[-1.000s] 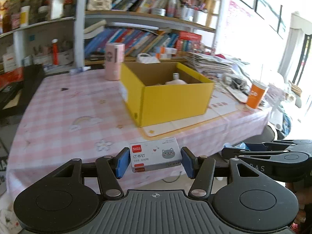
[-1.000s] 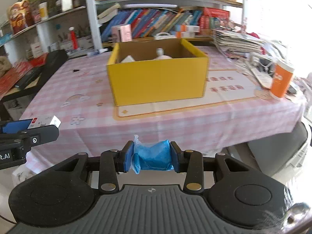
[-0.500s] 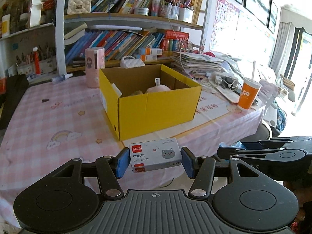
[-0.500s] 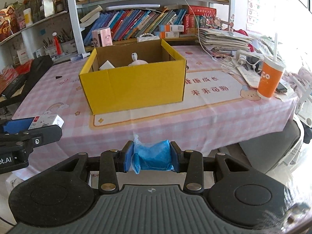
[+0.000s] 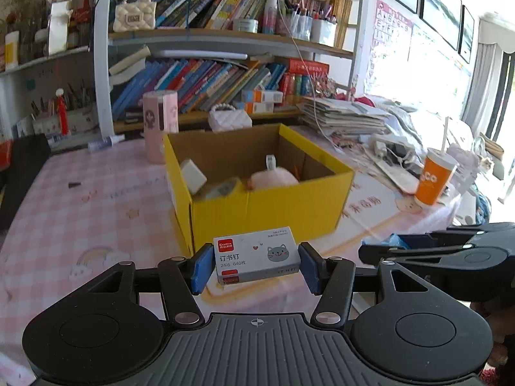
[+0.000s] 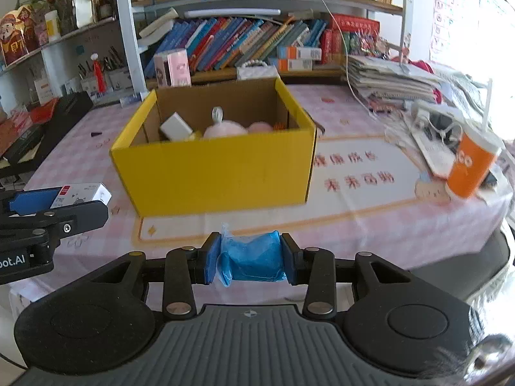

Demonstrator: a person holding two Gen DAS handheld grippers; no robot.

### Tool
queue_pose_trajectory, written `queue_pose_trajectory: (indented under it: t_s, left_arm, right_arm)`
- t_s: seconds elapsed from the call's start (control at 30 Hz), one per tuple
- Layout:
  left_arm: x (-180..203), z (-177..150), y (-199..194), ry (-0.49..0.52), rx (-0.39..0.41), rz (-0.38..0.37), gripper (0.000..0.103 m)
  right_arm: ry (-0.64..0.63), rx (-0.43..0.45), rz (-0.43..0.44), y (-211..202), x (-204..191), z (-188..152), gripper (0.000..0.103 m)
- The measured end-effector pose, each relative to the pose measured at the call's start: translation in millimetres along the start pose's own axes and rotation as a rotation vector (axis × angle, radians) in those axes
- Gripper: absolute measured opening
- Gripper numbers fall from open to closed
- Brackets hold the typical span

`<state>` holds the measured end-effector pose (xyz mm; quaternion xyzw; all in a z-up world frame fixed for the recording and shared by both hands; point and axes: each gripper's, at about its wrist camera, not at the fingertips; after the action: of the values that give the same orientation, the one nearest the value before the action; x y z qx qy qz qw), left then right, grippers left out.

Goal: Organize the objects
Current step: 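Carry the staples box and blue object over the yellow box with both tools, then open the left tool dropping the staples box while the right tool releases the blue object into the box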

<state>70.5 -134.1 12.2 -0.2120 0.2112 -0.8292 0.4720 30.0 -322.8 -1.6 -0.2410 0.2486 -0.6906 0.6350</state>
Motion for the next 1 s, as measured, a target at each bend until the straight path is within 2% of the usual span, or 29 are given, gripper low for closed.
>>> queue_pose_trajectory:
  t_s: [0.3,0.47,0.6,0.8,1.0]
  left_arm:
    - [12,42,43,0.019,0.070,0.077,0.055]
    - [15,60,75,0.024,0.071,0.137,0.055]
    - [18,64,102,0.033,0.028,0.181,0.055]
    - [20,57,123,0.039,-0.031,0.223,0.056]
    - [25,53,125,0.047,-0.022,0.250,0.057]
  right_arm:
    - [-0.043,0.129,0.038,32,30,66,0.037]
    - [-0.104,0.171,0.049,61,38,100,0.037]
    - [-0.154,0.156,0.062,92,41,115,0.037]
    - [-0.225,0.076,0.092,131,40,115,0.037]
    - [-0.246,0.016,0.132,150,45,104,0.036]
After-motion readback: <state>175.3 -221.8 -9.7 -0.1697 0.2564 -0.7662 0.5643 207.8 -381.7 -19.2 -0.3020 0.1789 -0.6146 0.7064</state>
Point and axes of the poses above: each gripper's, at about its wrist camera, not at the fingertips, and y roughly the way its jaws point, x to its right, z to its top, and after that the axes turned 5 degrees about -y, right-handed
